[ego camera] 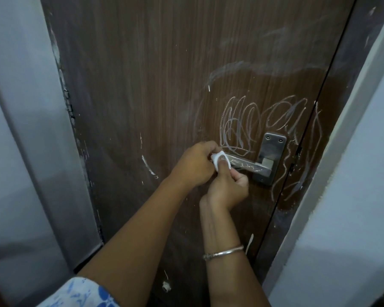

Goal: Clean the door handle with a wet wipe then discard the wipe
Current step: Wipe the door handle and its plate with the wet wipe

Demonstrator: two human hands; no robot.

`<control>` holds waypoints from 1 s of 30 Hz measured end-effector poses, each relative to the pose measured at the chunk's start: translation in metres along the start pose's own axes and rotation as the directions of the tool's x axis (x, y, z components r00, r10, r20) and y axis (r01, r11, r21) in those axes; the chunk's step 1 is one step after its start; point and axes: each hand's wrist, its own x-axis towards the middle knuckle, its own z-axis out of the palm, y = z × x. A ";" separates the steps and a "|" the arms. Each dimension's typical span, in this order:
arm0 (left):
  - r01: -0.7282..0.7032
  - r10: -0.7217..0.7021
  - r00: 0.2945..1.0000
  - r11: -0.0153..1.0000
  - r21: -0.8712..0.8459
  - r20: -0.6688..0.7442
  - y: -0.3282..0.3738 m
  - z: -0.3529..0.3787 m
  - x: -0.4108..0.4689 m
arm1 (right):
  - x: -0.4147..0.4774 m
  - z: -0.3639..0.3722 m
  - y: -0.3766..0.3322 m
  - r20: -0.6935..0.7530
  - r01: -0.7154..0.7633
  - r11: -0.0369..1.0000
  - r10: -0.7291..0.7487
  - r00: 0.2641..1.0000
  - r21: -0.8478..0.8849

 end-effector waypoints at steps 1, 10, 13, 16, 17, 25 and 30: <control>-0.015 0.015 1.000 0.999 0.029 0.000 -0.001 0.000 0.000 | 0.000 -0.001 0.000 0.006 0.005 1.000 -0.005 1.000 -0.011; -0.087 0.095 0.995 0.964 0.250 -0.021 -0.002 0.005 -0.003 | 0.001 -0.006 -0.006 -0.012 0.013 1.000 -0.013 1.000 0.016; -0.090 0.099 0.995 0.958 0.273 -0.018 -0.001 0.005 -0.004 | 0.002 -0.009 -0.005 -0.002 0.014 1.000 -0.014 1.000 0.004; -0.082 0.088 0.996 0.958 0.274 -0.010 0.000 0.004 -0.008 | 0.001 -0.016 -0.004 -0.008 0.007 1.000 -0.007 1.000 -0.010; -0.079 0.085 0.996 0.959 0.274 -0.011 0.000 0.004 -0.009 | 0.002 -0.016 -0.005 -0.011 0.008 1.000 -0.008 1.000 0.001; -0.056 0.060 0.998 0.952 0.300 -0.005 0.001 0.006 -0.011 | 0.003 -0.020 -0.009 -0.011 0.025 1.000 -0.025 1.000 -0.007; -0.063 0.071 0.997 0.948 0.311 -0.014 0.002 0.009 -0.012 | 0.006 -0.015 -0.017 -0.019 0.043 0.999 -0.043 0.999 0.033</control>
